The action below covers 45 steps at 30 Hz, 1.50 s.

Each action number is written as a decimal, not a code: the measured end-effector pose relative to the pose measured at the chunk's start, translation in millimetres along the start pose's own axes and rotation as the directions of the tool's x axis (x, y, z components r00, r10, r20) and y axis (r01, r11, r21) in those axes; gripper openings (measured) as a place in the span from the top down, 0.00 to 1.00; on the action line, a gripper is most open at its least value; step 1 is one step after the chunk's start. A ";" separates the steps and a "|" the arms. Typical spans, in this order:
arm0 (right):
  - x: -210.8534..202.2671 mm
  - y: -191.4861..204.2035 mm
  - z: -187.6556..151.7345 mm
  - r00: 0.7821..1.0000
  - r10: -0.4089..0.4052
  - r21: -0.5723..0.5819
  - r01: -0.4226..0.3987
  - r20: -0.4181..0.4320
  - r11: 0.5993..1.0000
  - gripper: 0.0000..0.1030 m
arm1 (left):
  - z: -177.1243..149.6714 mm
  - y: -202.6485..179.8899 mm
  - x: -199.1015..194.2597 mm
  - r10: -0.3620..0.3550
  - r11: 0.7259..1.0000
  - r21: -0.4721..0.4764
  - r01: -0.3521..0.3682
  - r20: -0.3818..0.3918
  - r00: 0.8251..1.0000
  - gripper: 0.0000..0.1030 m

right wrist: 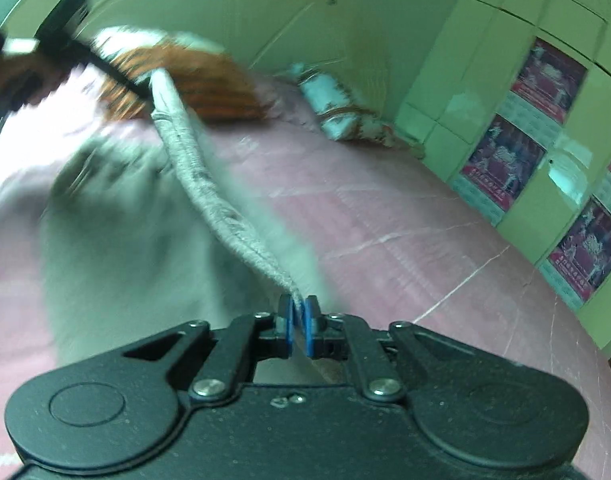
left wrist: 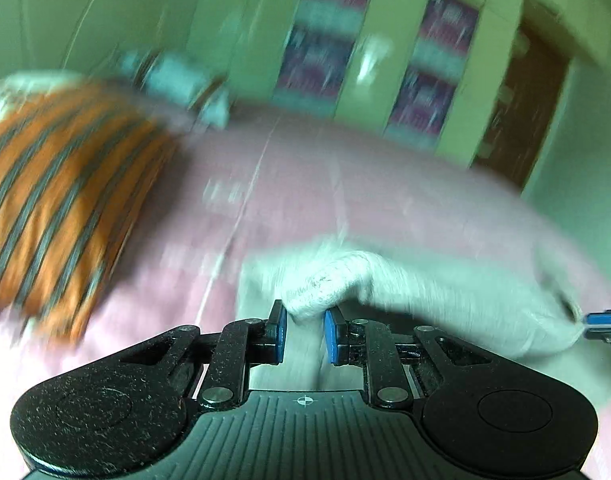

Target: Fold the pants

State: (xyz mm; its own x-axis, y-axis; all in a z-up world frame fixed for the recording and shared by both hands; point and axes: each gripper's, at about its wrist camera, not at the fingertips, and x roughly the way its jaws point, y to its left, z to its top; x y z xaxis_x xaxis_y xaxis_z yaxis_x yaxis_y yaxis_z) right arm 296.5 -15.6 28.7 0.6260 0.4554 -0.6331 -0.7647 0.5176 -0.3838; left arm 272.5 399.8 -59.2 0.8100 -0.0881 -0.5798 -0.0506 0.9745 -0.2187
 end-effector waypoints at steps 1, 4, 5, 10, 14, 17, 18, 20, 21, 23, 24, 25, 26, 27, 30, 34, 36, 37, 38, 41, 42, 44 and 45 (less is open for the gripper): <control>0.7 9.0 -9.3 0.999 0.014 0.014 -0.013 -0.030 1.000 0.93 | -9.9 -1.2 -2.1 0.042 0.999 0.011 -0.041 -0.038 0.998 0.80; -8.3 18.3 -23.2 1.000 0.011 0.140 -0.007 -0.023 0.990 0.93 | -30.4 -0.9 -21.1 0.090 0.994 -0.055 -0.091 -0.036 0.995 0.80; -11.6 16.2 -24.2 1.000 0.013 0.197 -0.010 -0.013 0.980 0.93 | -32.9 -0.3 -28.3 0.096 0.991 -0.095 -0.098 -0.024 0.995 0.80; -21.3 -0.9 -25.3 0.999 -0.034 0.477 0.014 0.032 0.879 0.87 | -34.5 -10.6 -42.4 0.028 0.957 -0.288 -0.020 0.022 0.999 0.80; -14.2 -13.5 -35.9 0.999 -0.042 0.654 0.024 0.012 0.756 0.80 | -37.5 -17.4 -16.1 0.059 0.928 -0.363 -0.081 -0.071 0.996 0.80; -6.9 -23.5 -48.6 1.000 -0.019 0.764 0.002 0.013 0.645 0.67 | -38.4 -14.4 -5.7 0.056 0.906 -0.416 -0.080 -0.071 0.996 0.80; -4.0 -24.7 -53.1 1.000 -0.016 0.789 0.000 0.013 0.614 0.60 | -38.0 -11.5 -0.7 0.051 0.898 -0.433 -0.081 -0.081 0.995 0.80; 4.1 -29.0 -58.9 1.000 0.004 0.832 -0.008 0.007 0.555 0.58 | -36.9 -6.0 8.4 0.042 0.886 -0.457 -0.082 -0.097 0.994 0.75; 9.7 -31.5 -61.4 1.000 0.017 0.855 -0.013 0.005 0.519 0.58 | -36.0 -4.6 12.1 0.034 0.881 -0.466 -0.076 -0.097 0.995 0.74; 22.0 -37.2 -68.1 0.999 0.040 0.892 -0.017 -0.001 0.452 0.58 | -36.7 -0.5 16.7 0.023 0.871 -0.486 -0.068 -0.098 0.995 0.72; 27.8 -38.7 -71.4 0.999 0.047 0.908 -0.008 -0.013 0.420 0.58 | -37.5 1.6 17.9 0.013 0.859 -0.508 -0.058 -0.093 0.996 0.70; 35.0 -41.9 -75.8 0.998 0.058 0.924 -0.007 -0.017 0.381 0.58 | -37.7 3.5 19.5 0.005 0.849 -0.526 -0.049 -0.084 0.996 0.68; 41.9 -45.9 -80.7 0.998 0.066 0.941 -0.009 -0.014 0.339 0.58 | -37.8 4.9 21.4 0.000 0.842 -0.538 -0.041 -0.076 0.997 0.66; 45.9 -48.6 -82.9 0.997 0.069 0.952 -0.006 -0.016 0.305 0.59 | -37.8 5.6 22.9 0.000 0.837 -0.545 -0.039 -0.073 0.997 0.66; 58.6 -56.8 -90.9 0.997 0.067 0.971 0.010 -0.027 0.240 0.73 | -37.3 5.9 30.2 0.009 0.828 -0.559 -0.049 -0.074 0.997 0.66; 60.9 -60.5 -92.9 0.996 0.076 0.973 0.017 -0.036 0.229 0.79 | -39.5 5.7 27.1 0.005 0.810 -0.584 -0.045 -0.069 0.998 0.65; 58.5 -60.2 -90.5 0.996 0.084 0.968 0.010 -0.032 0.251 0.77 | -43.2 5.7 21.6 0.011 0.808 -0.587 -0.045 -0.061 0.998 0.65; 56.6 -59.9 -88.9 0.996 0.087 0.965 0.006 -0.030 0.262 0.76 | -44.6 5.2 19.2 0.019 0.811 -0.583 -0.049 -0.057 0.998 0.65; 55.2 -58.4 -88.7 0.996 0.083 0.962 0.007 -0.031 0.273 0.76 | -45.0 4.5 20.2 0.025 0.815 -0.577 -0.052 -0.056 0.998 0.65; 54.7 -58.0 -87.9 0.996 0.081 0.958 0.014 -0.039 0.287 0.76 | -40.4 5.2 34.6 0.029 0.810 -0.584 -0.060 -0.063 0.998 0.63; 57.5 -58.3 -86.1 0.996 0.080 0.959 0.020 -0.044 0.284 0.77 | -37.8 5.6 39.7 0.030 0.809 -0.584 -0.059 -0.060 0.998 0.59; 60.9 -59.8 -83.1 0.996 0.077 0.960 0.025 -0.048 0.280 0.77 | -34.4 6.3 49.0 0.034 0.803 -0.593 -0.059 -0.053 0.998 0.58; 63.4 -60.7 -82.1 0.996 0.073 0.958 0.031 -0.054 0.285 0.77 | -32.9 5.7 50.4 0.038 0.806 -0.589 -0.060 -0.049 0.998 0.61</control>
State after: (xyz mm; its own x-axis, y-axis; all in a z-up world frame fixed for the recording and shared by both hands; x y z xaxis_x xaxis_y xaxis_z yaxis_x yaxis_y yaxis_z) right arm 370.1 -77.6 -43.3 0.5595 0.4523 -0.6945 -0.0522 0.8555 0.5151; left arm 293.8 394.1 -115.5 0.7777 -0.0609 -0.6257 -0.4334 0.6690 -0.6038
